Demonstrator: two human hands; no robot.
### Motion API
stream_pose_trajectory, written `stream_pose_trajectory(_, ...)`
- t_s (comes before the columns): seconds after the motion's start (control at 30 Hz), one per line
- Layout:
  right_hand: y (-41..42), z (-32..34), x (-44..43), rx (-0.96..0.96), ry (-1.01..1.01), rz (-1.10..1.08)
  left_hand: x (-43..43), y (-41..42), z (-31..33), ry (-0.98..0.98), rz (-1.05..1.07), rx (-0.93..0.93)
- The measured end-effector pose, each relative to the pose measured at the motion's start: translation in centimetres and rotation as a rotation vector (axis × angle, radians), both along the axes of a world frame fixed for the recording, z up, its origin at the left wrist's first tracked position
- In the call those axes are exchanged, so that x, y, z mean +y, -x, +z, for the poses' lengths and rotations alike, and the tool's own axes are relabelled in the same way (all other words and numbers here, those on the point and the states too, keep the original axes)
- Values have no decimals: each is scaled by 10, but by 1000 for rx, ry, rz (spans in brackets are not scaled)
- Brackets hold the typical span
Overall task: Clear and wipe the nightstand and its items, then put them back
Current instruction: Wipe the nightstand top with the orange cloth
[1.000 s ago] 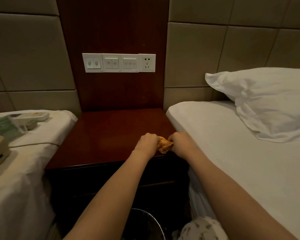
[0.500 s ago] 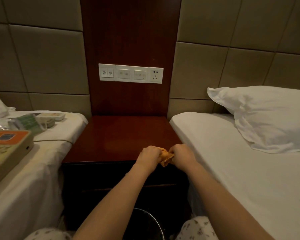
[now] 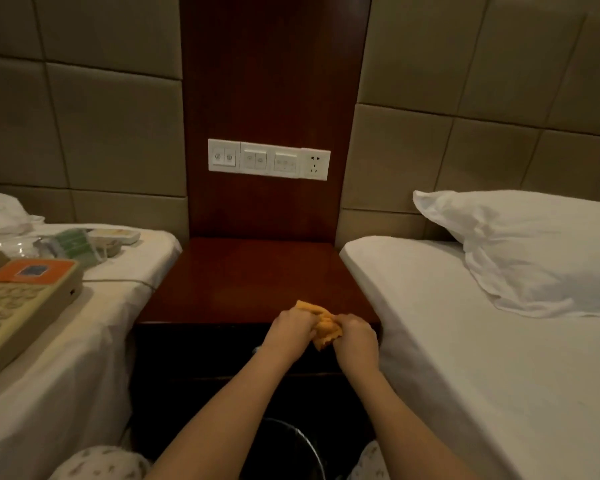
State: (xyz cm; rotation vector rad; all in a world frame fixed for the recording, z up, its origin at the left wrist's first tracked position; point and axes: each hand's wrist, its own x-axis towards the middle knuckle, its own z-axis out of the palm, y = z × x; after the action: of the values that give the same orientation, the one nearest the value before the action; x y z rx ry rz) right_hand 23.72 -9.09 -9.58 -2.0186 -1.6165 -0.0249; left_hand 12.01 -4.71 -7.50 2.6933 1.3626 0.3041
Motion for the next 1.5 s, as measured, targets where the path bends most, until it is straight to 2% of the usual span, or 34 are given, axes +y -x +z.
stream_pose_trajectory(0.1, 3, -2, -2, 18, 35, 5, -1, 6, 0, -5, -12, 4)
stream_pose_trajectory(0.3, 15, -20, -5, -68, 250, 182, -7, 31, -32, 150, 80, 40)
stream_pose_trajectory(0.43, 27, -29, -5, -1, 280, 283, -12, 53, -41, 137, 68, 1)
stream_pose_trajectory(0.53, 31, -20, -6, 160, 324, 348, -11, 66, -35, 100, 9, 47)
stream_pose_trajectory(0.7, 29, -6, -4, 692, 589, 361, -13, 76, -34, 63, -82, 35)
stream_pose_trajectory(0.8, 26, -2, -2, 829, 519, 309, -15, 78, -36, 22, -99, -11)
stream_pose_trajectory(0.97, 19, -3, -9, 723, 567, 257, -16, 82, -28, -59, -126, -139)
stream_pose_trajectory(1.07, 16, -7, -11, 726, 492, 251, -17, 85, -21, -99, -147, -174)
stream_pose_trajectory(1.17, 17, -4, -10, 819, 411, 193, -18, 92, -20, -125, -181, -70)
stream_pose_trajectory(1.3, 21, 8, -8, 944, 399, 156, -17, 101, -24, -98, -169, 84)
stream_pose_trajectory(1.37, 23, 10, -4, 1029, 391, 156, -17, 104, -26, -40, -149, 71)
stream_pose_trajectory(1.5, 29, 11, 0, 1247, 364, 248, -19, 101, -28, -3, -175, -137)
